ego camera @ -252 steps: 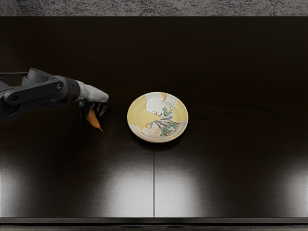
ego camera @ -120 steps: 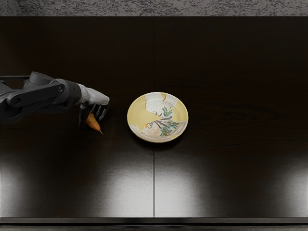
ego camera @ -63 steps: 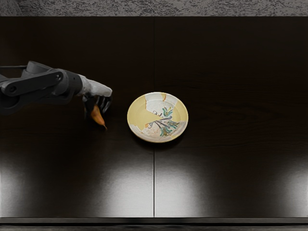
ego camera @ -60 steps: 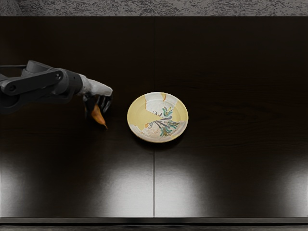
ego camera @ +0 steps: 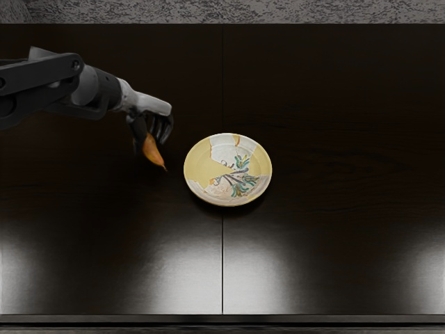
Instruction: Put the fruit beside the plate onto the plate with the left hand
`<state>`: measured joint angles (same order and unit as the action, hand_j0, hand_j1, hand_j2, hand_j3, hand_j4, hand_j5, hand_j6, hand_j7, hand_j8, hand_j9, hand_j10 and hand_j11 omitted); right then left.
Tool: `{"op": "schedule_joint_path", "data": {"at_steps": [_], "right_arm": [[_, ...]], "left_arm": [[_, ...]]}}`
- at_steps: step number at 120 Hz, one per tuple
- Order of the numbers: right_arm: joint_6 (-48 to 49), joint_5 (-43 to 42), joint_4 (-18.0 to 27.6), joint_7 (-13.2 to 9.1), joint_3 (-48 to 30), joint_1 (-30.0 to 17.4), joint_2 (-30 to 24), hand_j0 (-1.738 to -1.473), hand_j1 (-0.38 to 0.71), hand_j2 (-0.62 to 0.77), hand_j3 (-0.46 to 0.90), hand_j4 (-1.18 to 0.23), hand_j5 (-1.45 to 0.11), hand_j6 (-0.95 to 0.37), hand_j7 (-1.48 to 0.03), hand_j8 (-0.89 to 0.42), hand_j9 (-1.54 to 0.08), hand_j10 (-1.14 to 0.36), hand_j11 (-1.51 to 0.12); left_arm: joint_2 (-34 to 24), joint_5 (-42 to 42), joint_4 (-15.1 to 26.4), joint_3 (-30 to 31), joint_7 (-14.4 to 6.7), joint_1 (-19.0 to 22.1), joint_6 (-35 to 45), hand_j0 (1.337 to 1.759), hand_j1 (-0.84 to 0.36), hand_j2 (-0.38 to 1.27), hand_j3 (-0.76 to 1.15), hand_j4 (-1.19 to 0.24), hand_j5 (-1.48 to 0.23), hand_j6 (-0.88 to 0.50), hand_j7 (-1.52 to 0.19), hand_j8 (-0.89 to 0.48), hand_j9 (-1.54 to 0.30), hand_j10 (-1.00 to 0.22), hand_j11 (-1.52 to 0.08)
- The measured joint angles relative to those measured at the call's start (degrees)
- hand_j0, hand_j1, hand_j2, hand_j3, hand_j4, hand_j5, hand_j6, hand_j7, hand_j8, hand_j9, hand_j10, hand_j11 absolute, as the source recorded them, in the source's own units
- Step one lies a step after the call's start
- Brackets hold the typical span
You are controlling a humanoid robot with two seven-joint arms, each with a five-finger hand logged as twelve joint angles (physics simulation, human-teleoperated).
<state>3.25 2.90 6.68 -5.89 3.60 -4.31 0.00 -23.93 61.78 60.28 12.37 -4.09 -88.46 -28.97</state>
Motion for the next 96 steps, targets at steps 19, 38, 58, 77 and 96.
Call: {"op": "schedule_joint_path", "data": {"at_steps": [19, 38, 58, 77, 96], "right_arm": [[0.0, 0.0, 0.0, 0.0, 0.0, 0.0, 0.0, -1.658, -0.32, 0.0, 0.0, -0.02, -0.03, -0.02, -0.03, -0.02, -0.03, -0.02, -0.03], [0.0, 0.0, 0.0, 0.0, 0.0, 0.0, 0.0, -1.658, -0.32, 0.0, 0.0, -0.02, -0.03, -0.02, -0.03, -0.02, -0.03, -0.02, -0.03], [0.0, 0.0, 0.0, 0.0, 0.0, 0.0, 0.0, -1.658, -0.32, 0.0, 0.0, -0.02, -0.03, -0.02, -0.03, -0.02, -0.03, -0.02, -0.03], [0.0, 0.0, 0.0, 0.0, 0.0, 0.0, 0.0, -1.658, -0.32, 0.0, 0.0, -0.02, -0.03, -0.02, -0.03, -0.02, -0.03, -0.02, -0.03], [0.0, 0.0, 0.0, 0.0, 0.0, 0.0, 0.0, -1.658, -0.32, 0.0, 0.0, -0.02, -0.03, -0.02, -0.03, -0.02, -0.03, -0.02, -0.03]], "left_arm": [[0.7, -5.4, -0.1, 0.0, -0.1, -2.9, -2.6, 1.657, -0.43, 0.64, 0.0, -0.75, -1.03, -0.6, -1.02, -0.5, -1.01, -0.76, -1.01], [2.6, -10.2, -0.5, 0.1, -0.3, -4.8, -3.7, 1.657, -0.42, 0.64, 0.0, -0.76, -1.03, -0.63, -1.02, -0.51, -1.01, -0.77, -1.01], [6.6, -12.9, -1.4, 0.2, -0.5, -5.5, -3.9, 1.657, -0.43, 0.63, 0.0, -0.76, -1.03, -0.66, -1.02, -0.5, -1.01, -0.77, -1.01], [9.8, -13.6, -4.6, 0.3, -0.5, -5.5, -3.8, 1.657, -0.45, 0.63, 0.0, -0.76, -1.03, -0.68, -1.03, -0.48, -1.01, -0.77, -1.02], [11.9, -13.6, -7.3, 0.3, -0.6, -5.4, -3.5, 1.657, -0.45, 0.68, 0.0, -0.77, -1.02, -0.72, -1.02, -0.5, -1.02, -0.77, -1.02]]}}
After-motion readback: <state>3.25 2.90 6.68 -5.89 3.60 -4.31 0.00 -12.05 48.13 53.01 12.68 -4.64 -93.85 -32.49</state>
